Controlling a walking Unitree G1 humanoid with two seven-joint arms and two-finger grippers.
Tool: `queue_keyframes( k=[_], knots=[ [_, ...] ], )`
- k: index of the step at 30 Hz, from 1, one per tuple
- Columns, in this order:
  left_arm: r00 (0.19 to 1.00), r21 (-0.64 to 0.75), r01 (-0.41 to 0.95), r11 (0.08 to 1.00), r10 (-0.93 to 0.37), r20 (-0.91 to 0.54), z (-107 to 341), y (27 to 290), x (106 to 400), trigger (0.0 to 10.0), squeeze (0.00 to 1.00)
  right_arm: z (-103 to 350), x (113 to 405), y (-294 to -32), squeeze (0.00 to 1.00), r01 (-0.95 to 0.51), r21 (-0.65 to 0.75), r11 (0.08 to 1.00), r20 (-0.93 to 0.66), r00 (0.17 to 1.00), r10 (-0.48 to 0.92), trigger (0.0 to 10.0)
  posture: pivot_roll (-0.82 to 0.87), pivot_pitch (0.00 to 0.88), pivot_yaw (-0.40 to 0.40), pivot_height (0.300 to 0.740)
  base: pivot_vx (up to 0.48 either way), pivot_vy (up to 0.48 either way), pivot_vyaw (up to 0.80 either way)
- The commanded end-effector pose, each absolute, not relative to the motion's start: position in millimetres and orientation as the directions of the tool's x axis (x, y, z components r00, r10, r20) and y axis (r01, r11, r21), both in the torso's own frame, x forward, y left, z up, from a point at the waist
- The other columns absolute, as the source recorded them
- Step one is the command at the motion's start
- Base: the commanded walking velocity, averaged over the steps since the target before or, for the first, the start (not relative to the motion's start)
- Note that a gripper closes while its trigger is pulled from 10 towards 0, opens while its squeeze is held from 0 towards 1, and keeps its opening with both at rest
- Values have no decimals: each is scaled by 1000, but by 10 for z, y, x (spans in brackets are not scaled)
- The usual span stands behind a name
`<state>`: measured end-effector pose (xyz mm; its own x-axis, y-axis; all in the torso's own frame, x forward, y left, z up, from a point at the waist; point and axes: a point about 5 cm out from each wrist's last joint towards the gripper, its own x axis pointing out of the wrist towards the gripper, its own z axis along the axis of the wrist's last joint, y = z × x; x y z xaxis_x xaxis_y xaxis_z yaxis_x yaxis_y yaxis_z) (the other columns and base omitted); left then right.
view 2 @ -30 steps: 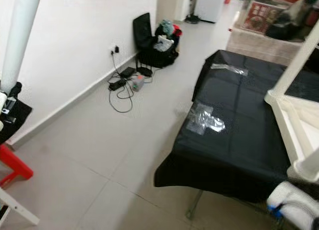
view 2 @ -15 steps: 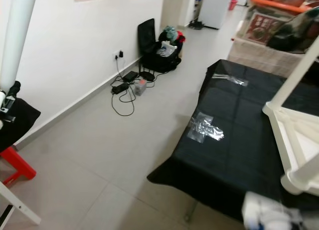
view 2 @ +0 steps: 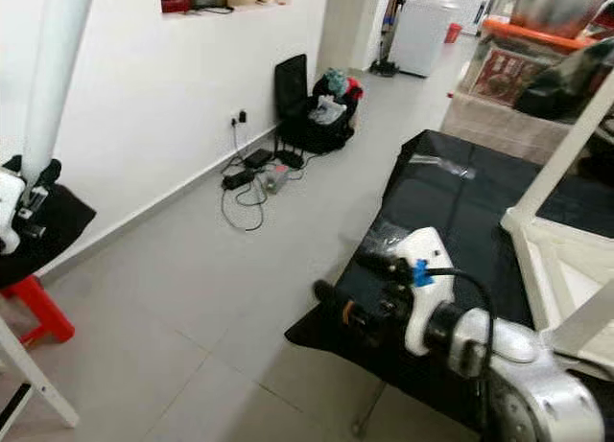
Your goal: Building children table
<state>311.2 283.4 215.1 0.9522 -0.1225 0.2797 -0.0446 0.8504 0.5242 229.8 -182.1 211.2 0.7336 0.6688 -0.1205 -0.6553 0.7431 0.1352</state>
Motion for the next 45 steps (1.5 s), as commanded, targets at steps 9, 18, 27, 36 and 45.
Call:
queue_keyframes(
  k=[9,18,27,36,45],
  knots=[
    [929,504,244,828,-349,122,1845,2402,3156,10000,0,2188,2456,-1703,0,-571,250,782,-29,803,596,10000,11,0,-91,740,0,0,0],
    [816,509,451,733,-570,96,1779,1827,3099,10000,0,2126,2494,-1517,0,-544,297,785,-23,818,575,10000,20,0,-87,740,0,0,0],
    [800,497,478,724,-593,95,1762,1735,3070,10000,0,2117,2543,-1466,0,-499,333,800,-31,842,538,10000,19,0,-83,740,0,0,-338],
    [780,499,504,705,-620,87,1779,1687,3086,10000,0,2171,2520,-1350,0,-538,429,725,50,816,576,10000,18,0,-76,740,0,0,-764],
    [772,502,514,695,-631,83,1796,1673,3102,10000,0,2182,2462,-1291,0,-593,456,664,83,771,631,10000,23,0,-76,740,0,0,-763]
  ],
)
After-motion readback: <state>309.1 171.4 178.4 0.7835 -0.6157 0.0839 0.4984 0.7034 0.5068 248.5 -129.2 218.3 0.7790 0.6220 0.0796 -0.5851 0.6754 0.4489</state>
